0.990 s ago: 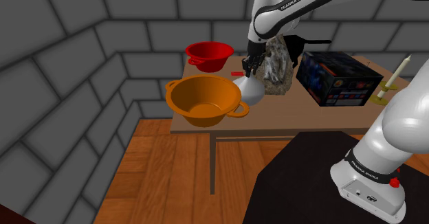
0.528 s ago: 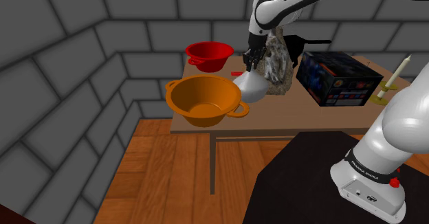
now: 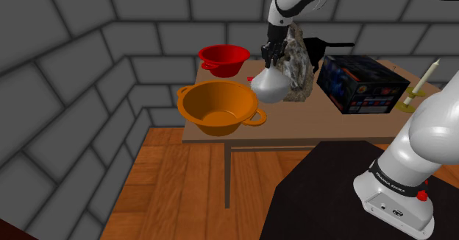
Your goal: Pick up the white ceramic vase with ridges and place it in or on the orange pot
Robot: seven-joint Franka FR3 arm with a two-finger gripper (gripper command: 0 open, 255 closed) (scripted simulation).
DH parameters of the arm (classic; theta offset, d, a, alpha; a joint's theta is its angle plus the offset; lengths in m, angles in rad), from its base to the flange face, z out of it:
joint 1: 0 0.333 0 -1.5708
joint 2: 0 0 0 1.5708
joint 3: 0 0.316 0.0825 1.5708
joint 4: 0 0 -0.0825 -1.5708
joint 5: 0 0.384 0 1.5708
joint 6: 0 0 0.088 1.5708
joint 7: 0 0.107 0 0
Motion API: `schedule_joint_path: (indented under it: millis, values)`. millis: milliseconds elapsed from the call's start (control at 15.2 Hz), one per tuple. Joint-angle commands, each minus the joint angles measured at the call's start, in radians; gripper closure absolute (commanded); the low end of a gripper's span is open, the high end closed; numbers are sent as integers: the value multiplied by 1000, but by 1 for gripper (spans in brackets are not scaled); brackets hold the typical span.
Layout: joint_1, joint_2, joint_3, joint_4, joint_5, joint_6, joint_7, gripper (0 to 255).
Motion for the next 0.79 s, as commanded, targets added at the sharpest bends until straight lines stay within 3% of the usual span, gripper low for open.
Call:
schedule_joint_path:
  millis: [0,726]
  values:
    - [1,-7,1,24,0,-30,1,255]
    - [1,-30,2,147,-1,-176,1,255]
